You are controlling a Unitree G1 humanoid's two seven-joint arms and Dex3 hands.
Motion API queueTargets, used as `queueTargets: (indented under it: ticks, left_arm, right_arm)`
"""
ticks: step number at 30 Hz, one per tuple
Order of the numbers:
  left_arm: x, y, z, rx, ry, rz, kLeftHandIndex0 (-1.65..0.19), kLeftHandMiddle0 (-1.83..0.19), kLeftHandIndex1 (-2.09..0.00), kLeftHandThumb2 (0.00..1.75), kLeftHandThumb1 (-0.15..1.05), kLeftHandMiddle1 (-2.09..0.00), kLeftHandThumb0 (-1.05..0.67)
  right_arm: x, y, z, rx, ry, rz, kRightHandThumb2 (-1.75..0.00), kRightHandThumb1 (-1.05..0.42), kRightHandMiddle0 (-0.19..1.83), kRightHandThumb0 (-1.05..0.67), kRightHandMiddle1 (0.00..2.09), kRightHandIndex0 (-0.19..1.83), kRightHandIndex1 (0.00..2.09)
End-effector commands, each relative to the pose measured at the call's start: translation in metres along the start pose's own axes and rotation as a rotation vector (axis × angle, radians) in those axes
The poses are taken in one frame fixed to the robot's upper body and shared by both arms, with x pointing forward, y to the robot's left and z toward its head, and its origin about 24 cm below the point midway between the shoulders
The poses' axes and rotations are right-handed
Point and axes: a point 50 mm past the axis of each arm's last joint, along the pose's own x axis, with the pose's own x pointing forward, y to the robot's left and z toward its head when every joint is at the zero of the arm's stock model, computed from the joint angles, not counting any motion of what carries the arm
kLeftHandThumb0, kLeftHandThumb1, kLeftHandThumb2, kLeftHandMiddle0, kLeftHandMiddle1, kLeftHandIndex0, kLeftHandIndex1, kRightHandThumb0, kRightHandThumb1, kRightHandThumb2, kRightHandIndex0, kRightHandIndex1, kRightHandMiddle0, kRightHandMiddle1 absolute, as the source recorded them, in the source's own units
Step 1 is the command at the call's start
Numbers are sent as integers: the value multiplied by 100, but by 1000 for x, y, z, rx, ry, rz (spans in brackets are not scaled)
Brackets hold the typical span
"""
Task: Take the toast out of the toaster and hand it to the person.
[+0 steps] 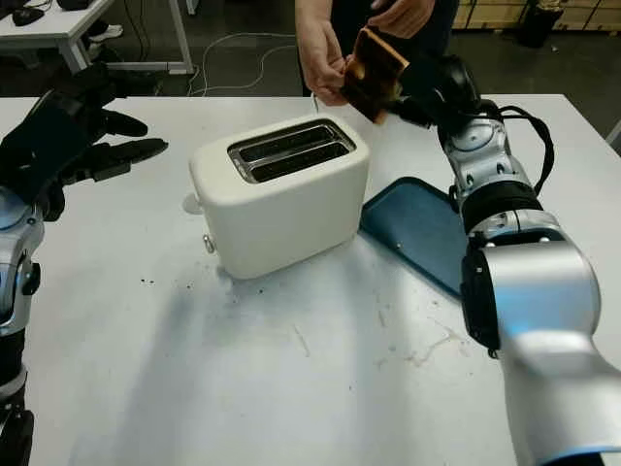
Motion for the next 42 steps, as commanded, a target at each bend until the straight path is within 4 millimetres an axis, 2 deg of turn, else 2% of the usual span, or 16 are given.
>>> queueTargets:
  ticks: [1, 7, 11, 15, 18, 20, 22, 25, 28, 32, 36, 42]
  left_arm:
    - [-1, -1, -2, -3, 1, 9, -17, -7, -76, 13, 87, -126, -27]
    - [-2, 0, -3, 4, 2, 10, -16, -6, -76, 13, 87, -125, -26]
    - [-2, 1, -3, 5, 4, 12, -16, -6, -76, 13, 87, -125, -26]
    - [-5, 1, -3, -5, -4, 19, -16, -6, -77, 13, 88, -125, -27]
    - [-14, 0, -2, -31, -33, 38, -16, -5, -77, 14, 89, -126, -26]
    - [-23, 0, -2, -75, -68, 55, -13, -4, -83, 17, 88, -134, -25]
    - [-33, 0, -4, -105, -96, 75, -8, -1, -88, 21, 86, -139, -28]
    - [-53, -2, -4, -154, -112, 125, -2, 0, -94, 34, 80, -133, -33]
    - [-72, -6, -4, -204, -106, 167, 0, 0, -91, 42, 78, -126, -32]
    - [-94, -14, -10, -266, -91, 210, 0, 0, -83, 48, 80, -120, -33]
    - [-108, -27, -19, -297, -52, 218, -2, 0, -79, 48, 81, -118, -32]
    - [-117, -51, -32, -355, 26, 203, -2, 0, -72, 46, 87, -115, -25]
  right_arm:
    - [0, -7, 6, 26, -20, -13, 0, -85, 0, -105, 0, 0, 0]
    - [-2, -15, 5, 120, -52, -32, 0, -82, 0, -105, 0, 0, 0]
    - [-4, -24, 1, 183, -51, -45, -1, -85, 0, -105, 0, 0, 0]
    - [-10, -32, -13, 197, -53, -80, -12, -92, 0, -105, 0, 0, 0]
    - [-20, -32, -27, 153, -140, -110, -16, -92, 0, -103, 0, 4, 2]
    - [-31, -24, -39, 171, -239, -109, -14, -92, 4, -104, 2, 6, 4]
    - [-48, -12, -51, 271, -352, -71, -9, -92, 6, -100, 2, 4, 3]
    - [-84, 13, -71, 468, -450, -28, -1, -83, 14, -88, 5, 8, 5]
    - [-115, 34, -81, 533, -472, -46, -1, -82, 23, -72, 6, 19, 8]
    - [-147, 59, -88, 691, -446, -93, 0, -81, 32, -63, 7, 35, 12]
    - [-168, 78, -88, 764, -439, -105, -1, -83, 40, -57, 6, 45, 12]
    - [-182, 92, -87, 799, -391, -104, 0, -83, 48, -57, 6, 53, 11]
